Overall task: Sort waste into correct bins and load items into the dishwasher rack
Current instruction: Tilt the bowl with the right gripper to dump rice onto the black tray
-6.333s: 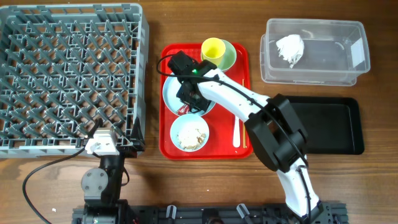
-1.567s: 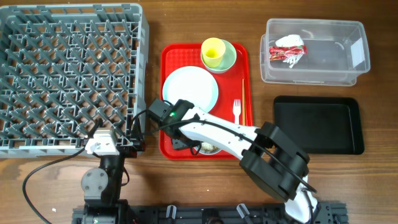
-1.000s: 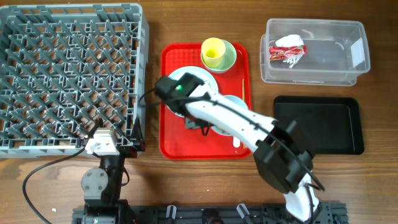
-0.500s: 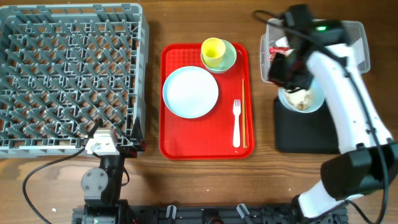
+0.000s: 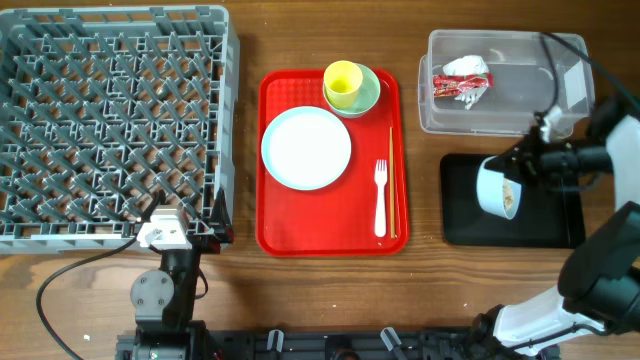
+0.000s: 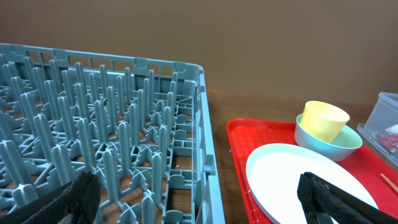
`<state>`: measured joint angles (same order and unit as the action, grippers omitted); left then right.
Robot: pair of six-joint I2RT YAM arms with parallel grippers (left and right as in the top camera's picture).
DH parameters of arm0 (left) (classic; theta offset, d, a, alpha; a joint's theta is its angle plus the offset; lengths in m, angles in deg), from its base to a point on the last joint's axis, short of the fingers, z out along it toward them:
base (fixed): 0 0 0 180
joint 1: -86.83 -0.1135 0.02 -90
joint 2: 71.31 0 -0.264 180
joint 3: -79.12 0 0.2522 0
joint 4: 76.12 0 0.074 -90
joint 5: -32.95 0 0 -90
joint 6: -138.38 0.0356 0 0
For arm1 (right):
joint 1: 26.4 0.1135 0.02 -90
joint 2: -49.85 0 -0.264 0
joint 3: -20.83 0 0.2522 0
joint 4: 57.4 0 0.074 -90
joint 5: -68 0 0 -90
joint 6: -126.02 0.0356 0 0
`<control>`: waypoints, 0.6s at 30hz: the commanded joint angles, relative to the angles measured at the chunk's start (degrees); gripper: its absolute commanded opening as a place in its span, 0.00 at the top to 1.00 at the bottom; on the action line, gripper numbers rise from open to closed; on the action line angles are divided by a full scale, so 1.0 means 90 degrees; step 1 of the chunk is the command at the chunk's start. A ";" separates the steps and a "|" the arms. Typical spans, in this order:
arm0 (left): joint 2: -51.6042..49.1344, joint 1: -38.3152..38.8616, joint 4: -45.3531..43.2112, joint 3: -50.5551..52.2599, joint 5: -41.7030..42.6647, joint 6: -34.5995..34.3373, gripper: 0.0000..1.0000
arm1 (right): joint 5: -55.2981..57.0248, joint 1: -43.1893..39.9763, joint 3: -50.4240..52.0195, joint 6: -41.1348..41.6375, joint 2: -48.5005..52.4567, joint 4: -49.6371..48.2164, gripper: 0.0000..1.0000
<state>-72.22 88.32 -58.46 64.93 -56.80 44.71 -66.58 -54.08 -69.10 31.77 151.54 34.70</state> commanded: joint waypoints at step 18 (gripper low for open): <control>0.0017 0.0024 0.0032 0.0012 -0.0061 0.0100 0.00 | -0.2778 -0.1863 0.1401 -0.1360 -0.0061 -0.0578 0.96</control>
<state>-72.22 88.32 -58.46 64.93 -56.80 44.71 -87.38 -69.51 -56.75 19.66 151.52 29.13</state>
